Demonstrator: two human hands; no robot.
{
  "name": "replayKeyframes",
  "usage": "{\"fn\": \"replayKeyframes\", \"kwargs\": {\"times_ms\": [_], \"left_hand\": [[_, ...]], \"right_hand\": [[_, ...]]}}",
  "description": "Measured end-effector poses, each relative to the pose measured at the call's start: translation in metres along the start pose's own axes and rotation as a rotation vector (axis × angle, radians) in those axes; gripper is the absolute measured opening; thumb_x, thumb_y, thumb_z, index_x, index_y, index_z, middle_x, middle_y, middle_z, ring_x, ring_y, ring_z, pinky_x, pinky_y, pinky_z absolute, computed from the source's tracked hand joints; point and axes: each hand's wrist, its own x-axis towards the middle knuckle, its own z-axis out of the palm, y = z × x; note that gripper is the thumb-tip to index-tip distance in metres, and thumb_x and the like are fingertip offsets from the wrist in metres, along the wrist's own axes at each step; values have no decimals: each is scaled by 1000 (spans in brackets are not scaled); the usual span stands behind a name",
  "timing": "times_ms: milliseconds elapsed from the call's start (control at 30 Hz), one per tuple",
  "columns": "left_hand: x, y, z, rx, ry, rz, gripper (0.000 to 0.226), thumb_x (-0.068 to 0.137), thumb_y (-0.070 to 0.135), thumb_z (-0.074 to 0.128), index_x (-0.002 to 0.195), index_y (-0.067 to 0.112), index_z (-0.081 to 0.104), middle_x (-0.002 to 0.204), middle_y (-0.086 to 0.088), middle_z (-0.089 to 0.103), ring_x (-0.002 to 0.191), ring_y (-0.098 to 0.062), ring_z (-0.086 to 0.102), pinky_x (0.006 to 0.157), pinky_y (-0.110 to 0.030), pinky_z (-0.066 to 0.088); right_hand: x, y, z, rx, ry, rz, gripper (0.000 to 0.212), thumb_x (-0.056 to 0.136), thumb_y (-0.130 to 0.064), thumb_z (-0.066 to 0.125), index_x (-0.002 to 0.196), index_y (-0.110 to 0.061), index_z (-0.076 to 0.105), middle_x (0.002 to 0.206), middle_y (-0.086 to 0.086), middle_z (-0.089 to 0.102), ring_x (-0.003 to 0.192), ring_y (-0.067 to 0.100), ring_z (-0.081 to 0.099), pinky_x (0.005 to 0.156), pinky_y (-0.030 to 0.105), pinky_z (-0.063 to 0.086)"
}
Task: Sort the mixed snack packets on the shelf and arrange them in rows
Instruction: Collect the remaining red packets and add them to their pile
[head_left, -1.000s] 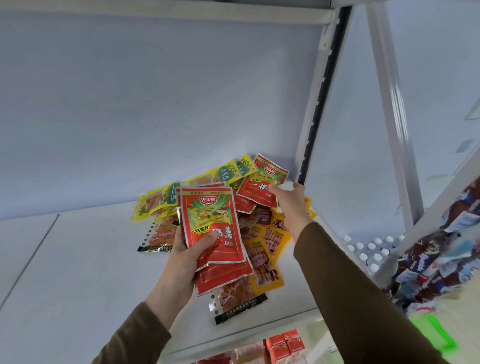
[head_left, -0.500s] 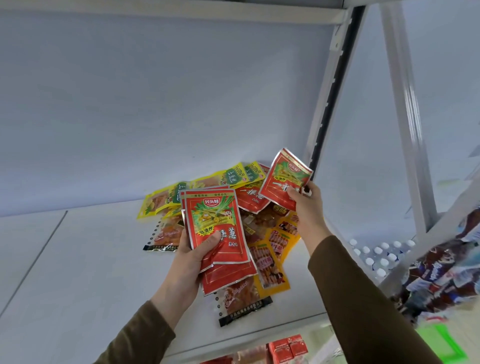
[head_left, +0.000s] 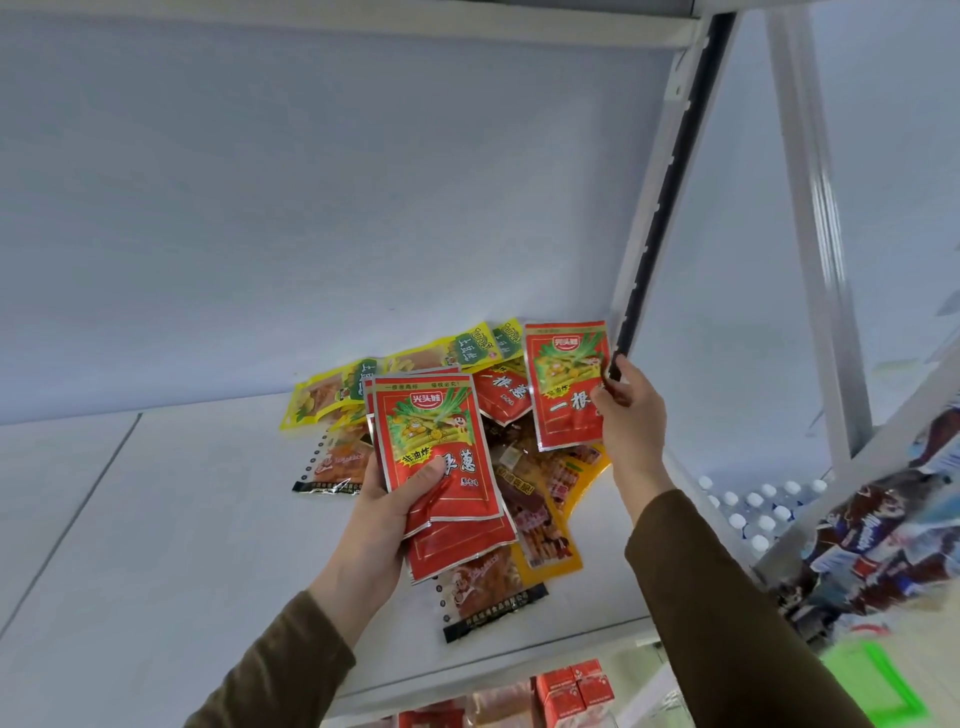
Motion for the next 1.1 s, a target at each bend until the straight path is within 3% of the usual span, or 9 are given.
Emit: {"fn": "replayKeyframes", "kwargs": {"times_ms": [133,233,333,467,633,733,833,1000,1100], "left_hand": [[-2,2,2,-10,-4,7,68,77,25,87,136,35,54,117,-10,76,101,-38,75,73,-46,63],[-5,5,4,-15,-18,18,65,80,34,84,138,34,53,119,-10,76,104,-38,75,77,-47,63],[-10,11,9,-19,-84,44,64,91,57,68,144,25,52,130,-14,70,115,-39,70,91,-52,60],[-19,19,16,47,-107,121,73,87,69,64,145,27,51,135,-9,68,121,-35,67,101,-57,53],[-23,20,13,90,-105,65,72,77,43,85,141,31,53,128,-6,72,114,-30,71,97,-53,56],[-24,18,8,57,-84,35,61,81,28,82,137,24,58,121,-9,75,107,-30,74,85,-45,60],[-22,19,-2,40,-33,40,59,77,27,80,132,22,60,115,-8,77,99,-28,76,83,-44,57],[-22,29,-21,15,21,52,63,76,31,80,134,24,57,115,-7,77,99,-29,77,80,-45,59],[-22,30,-26,5,31,50,60,77,34,79,133,25,58,114,-6,78,98,-29,77,73,-42,62]], "right_hand": [[-20,-22,-8,330,36,-25,41,100,-24,63,139,-35,55,117,-6,71,101,9,72,74,23,61],[-54,-45,4,541,-252,-8,39,98,-24,64,135,-37,62,119,-1,73,106,19,73,83,36,62],[-94,-49,29,382,-474,-29,31,99,-26,63,126,-41,67,117,-5,73,101,17,74,74,30,62],[-118,-38,52,46,-407,-201,28,102,-32,59,128,-38,65,125,-17,64,110,0,64,83,29,61],[-127,-37,61,-29,-405,-316,28,101,-37,61,128,-42,62,124,-27,57,119,-4,56,94,27,56],[-128,-40,61,86,-530,-211,29,99,-38,64,127,-43,64,128,-25,60,122,1,58,100,37,55],[-118,-42,55,325,-696,45,34,96,-48,64,129,-42,64,124,-12,70,109,12,70,87,35,60],[-65,-30,50,341,-92,260,28,96,-26,69,120,-26,55,111,-3,67,99,13,67,75,24,51],[-37,-27,58,455,-32,392,75,89,-13,77,145,-24,29,114,-2,59,106,15,65,90,39,56]]}}
